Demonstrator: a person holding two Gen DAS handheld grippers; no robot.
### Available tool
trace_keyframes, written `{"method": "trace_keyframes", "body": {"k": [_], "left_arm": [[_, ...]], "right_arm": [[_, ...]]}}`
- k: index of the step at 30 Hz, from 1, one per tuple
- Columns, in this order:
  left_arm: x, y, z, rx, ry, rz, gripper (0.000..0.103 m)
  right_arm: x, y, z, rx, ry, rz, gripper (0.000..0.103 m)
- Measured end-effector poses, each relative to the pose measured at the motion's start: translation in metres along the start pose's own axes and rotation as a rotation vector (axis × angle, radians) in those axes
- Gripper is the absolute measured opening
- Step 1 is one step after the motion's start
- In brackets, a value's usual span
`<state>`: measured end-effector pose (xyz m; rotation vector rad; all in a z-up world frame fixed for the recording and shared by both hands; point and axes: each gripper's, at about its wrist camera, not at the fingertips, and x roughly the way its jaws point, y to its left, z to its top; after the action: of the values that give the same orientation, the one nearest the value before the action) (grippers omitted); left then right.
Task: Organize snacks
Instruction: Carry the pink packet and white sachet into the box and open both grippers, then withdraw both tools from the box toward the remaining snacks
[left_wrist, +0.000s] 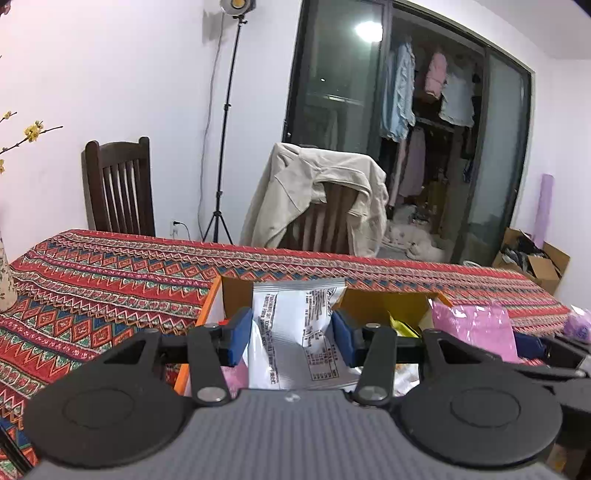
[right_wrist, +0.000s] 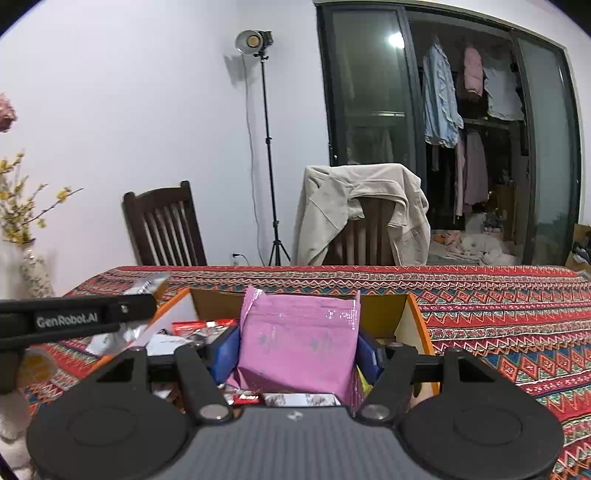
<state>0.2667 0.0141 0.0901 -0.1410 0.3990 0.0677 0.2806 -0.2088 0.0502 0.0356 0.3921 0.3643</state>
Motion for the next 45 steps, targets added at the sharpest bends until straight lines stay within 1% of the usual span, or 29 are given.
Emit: {"method": "trace_keyframes", "body": {"k": [4,9,14,15,16,17,18,19,20,21,22,23,28,39,42,45], "left_arm": [[0.021,0.002,-0.011,0.008,-0.022,0.039,0.049],[0.046,0.004,-0.029,0.040,0.003,0.069,0.049],[0.046,0.006,-0.035,0.046,-0.010,0.062,0.050],[0.044,0.007,-0.036,0.041,-0.018,0.056,0.053],[0.041,0.007,-0.036,0.040,-0.027,0.049,0.056],[0.037,0.007,-0.037,0.039,-0.037,0.047,0.069],[0.034,0.007,-0.038,0.036,-0.054,0.051,0.083],[0.031,0.007,-0.038,0.036,-0.070,0.059,0.088],[0.029,0.005,-0.037,0.036,-0.086,0.065,0.095],[0.026,0.005,-0.037,0.036,-0.105,0.068,0.102],[0.024,0.005,-0.037,0.034,-0.117,0.070,0.103],[0.022,0.004,-0.037,0.031,-0.127,0.075,0.103],[0.022,0.003,-0.036,0.036,-0.120,0.097,0.103],[0.019,0.006,-0.034,0.017,-0.111,0.097,0.103],[0.015,0.006,-0.031,0.006,-0.116,0.088,0.103],[0.011,0.006,-0.025,-0.007,-0.103,0.086,0.103]], "right_arm": [[0.022,-0.008,-0.010,0.032,-0.003,-0.021,0.064],[0.037,-0.012,-0.026,0.031,0.004,-0.017,0.064],[0.044,-0.011,-0.033,0.013,0.021,-0.035,0.065],[0.044,-0.012,-0.033,0.015,0.025,-0.033,0.067],[0.044,-0.012,-0.033,0.017,0.028,-0.034,0.072],[0.043,-0.012,-0.034,0.020,0.029,-0.034,0.076],[0.042,-0.013,-0.034,0.021,0.027,-0.035,0.077],[0.041,-0.014,-0.034,0.024,0.021,-0.035,0.080],[0.040,-0.015,-0.034,0.029,0.018,-0.032,0.087],[0.038,-0.016,-0.034,0.033,0.015,-0.030,0.091],[0.037,-0.017,-0.034,0.038,0.008,-0.029,0.101],[0.036,-0.017,-0.034,0.041,0.004,-0.028,0.103],[0.031,-0.015,-0.036,0.041,-0.007,-0.033,0.103],[0.024,-0.016,-0.034,0.047,-0.021,-0.038,0.103],[0.023,-0.014,-0.033,0.043,-0.023,-0.036,0.103],[0.020,-0.013,-0.029,0.036,-0.025,-0.036,0.103]]}}
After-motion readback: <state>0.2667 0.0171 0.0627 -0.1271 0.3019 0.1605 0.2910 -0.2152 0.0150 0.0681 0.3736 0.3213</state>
